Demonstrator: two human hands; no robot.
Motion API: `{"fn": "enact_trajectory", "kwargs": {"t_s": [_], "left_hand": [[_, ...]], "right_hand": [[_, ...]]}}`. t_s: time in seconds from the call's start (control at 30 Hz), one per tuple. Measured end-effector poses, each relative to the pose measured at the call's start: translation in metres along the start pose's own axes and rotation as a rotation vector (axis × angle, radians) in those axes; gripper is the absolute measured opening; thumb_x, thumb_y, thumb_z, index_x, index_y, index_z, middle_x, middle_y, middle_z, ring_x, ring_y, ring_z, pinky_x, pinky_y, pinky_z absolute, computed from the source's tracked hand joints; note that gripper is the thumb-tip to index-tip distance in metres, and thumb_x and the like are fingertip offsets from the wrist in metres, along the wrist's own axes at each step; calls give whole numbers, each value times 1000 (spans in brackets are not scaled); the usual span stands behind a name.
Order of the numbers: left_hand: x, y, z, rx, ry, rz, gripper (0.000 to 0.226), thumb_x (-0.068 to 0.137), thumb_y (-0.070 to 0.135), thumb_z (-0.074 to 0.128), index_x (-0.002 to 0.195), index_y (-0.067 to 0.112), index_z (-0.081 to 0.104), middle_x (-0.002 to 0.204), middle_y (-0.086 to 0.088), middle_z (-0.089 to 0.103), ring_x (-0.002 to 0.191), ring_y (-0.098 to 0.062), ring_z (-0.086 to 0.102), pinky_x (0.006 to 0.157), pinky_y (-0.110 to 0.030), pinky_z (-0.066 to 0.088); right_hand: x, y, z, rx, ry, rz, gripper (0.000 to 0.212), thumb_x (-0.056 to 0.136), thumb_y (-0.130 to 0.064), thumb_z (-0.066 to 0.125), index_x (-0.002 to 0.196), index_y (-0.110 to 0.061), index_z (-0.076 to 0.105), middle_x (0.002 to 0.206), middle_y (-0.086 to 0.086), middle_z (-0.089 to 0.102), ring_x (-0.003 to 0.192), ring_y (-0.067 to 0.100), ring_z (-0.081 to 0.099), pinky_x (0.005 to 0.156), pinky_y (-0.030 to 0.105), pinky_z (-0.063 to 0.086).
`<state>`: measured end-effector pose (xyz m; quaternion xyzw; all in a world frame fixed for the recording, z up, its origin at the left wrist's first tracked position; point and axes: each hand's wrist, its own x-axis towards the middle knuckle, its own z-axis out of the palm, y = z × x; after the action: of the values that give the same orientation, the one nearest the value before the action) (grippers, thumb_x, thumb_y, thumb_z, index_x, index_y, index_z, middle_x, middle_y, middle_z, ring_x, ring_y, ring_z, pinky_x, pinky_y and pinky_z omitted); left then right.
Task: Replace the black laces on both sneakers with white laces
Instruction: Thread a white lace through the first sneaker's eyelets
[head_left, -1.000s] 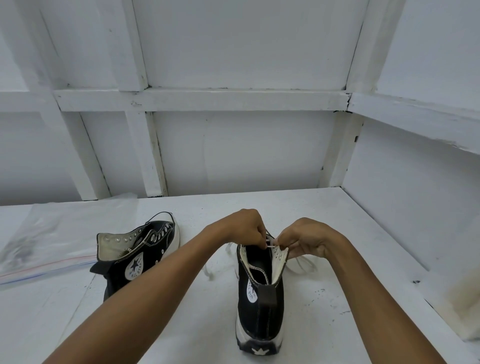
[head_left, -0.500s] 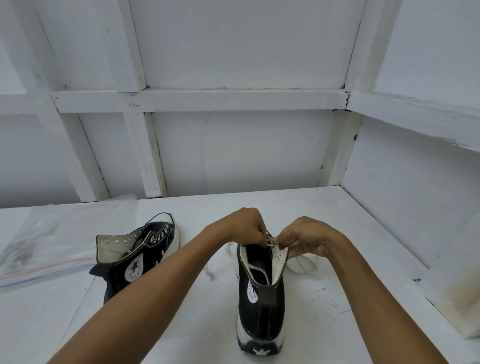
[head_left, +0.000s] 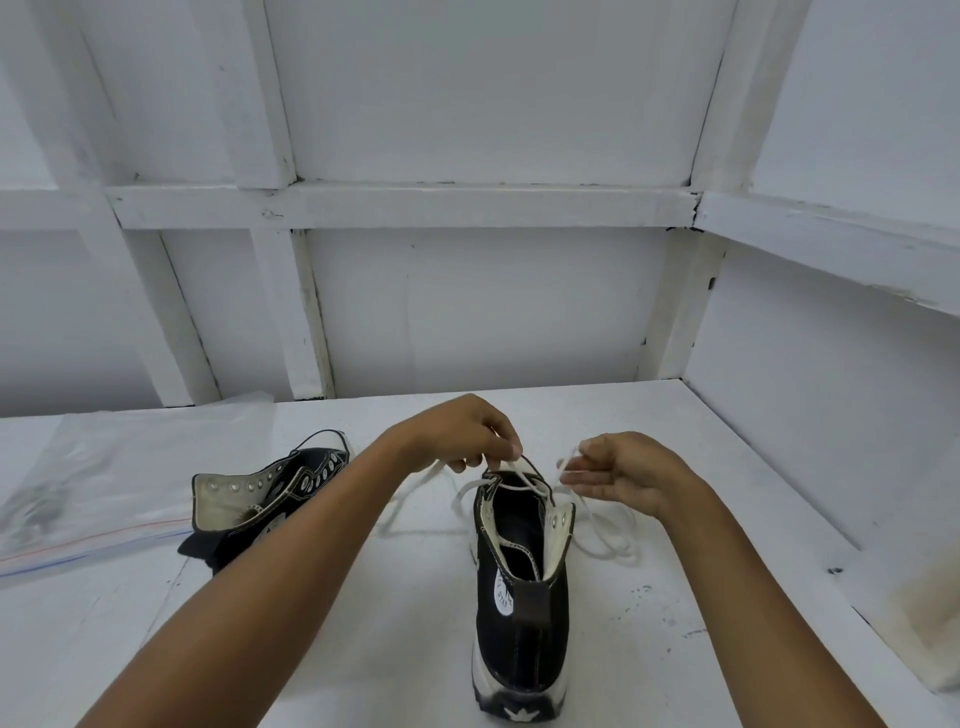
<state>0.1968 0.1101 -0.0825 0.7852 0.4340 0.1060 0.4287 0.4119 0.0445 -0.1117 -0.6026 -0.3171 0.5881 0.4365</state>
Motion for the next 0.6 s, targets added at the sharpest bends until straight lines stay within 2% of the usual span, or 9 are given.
{"fn": "enact_trajectory", "kwargs": {"t_s": [0.07,0.13,0.2,0.27,0.33,0.4,0.43,0.5,0.6], "left_hand": [[-2,-4,-8,-72,41,-22,11,89,16,68,94,10,75,66,2,62,55,-11,43,51,-21,38],[-3,-7,-14,-150,73,-36,13,90,18,69,97,8,75,66,3,59,55,-10,43,51,-22,38],[-5,-9,-19,-209,91,-46,15,90,18,70,98,6,74,67,2,58,54,-11,41,51,-22,36],[-6,-10,-23,-218,109,-46,14,88,18,72,97,7,75,68,2,58,55,-11,40,52,-23,35],[-8,-10,-26,-205,131,-42,10,86,15,74,94,9,76,69,3,60,56,-11,39,52,-23,34],[-8,-9,-30,-200,149,-32,11,83,13,76,94,10,76,66,5,58,56,-10,38,52,-22,34],[-9,-9,-31,-198,159,-26,12,82,11,77,94,10,76,64,5,56,56,-11,38,52,-22,33],[-10,-7,-33,-172,180,-11,17,80,7,79,96,10,75,62,7,53,58,-11,39,51,-21,34],[-10,-4,-33,-42,218,4,23,78,1,78,98,11,74,65,8,57,61,-9,47,51,-19,37]], "right_hand": [[1,-3,-1,326,-29,15,20,102,-4,38,88,0,53,86,24,72,86,37,68,70,46,58],[2,-3,-1,426,-43,17,23,102,-5,37,83,-3,50,66,16,66,65,28,65,56,40,60],[3,1,-1,138,-34,6,19,100,-9,44,82,-9,50,54,4,51,42,14,42,40,24,44],[3,6,-3,-317,-51,-10,15,97,-19,56,85,-10,59,57,0,48,41,9,28,40,21,25],[0,8,-5,-609,-139,-13,22,93,-29,64,79,-12,70,64,-1,53,45,10,29,44,22,23],[-5,8,-4,-671,-239,-30,28,94,-26,63,69,-15,70,62,-4,56,49,11,33,47,24,25],[-6,8,-4,-644,-252,-60,29,95,-22,61,68,-14,69,61,-5,58,53,11,38,48,23,28],[-6,5,-2,-437,-220,-116,25,96,-15,57,73,-8,65,69,1,63,63,14,51,54,23,40],[-4,3,-1,96,-179,-96,30,99,-12,50,72,-3,59,88,19,69,83,29,67,72,36,56]]}}
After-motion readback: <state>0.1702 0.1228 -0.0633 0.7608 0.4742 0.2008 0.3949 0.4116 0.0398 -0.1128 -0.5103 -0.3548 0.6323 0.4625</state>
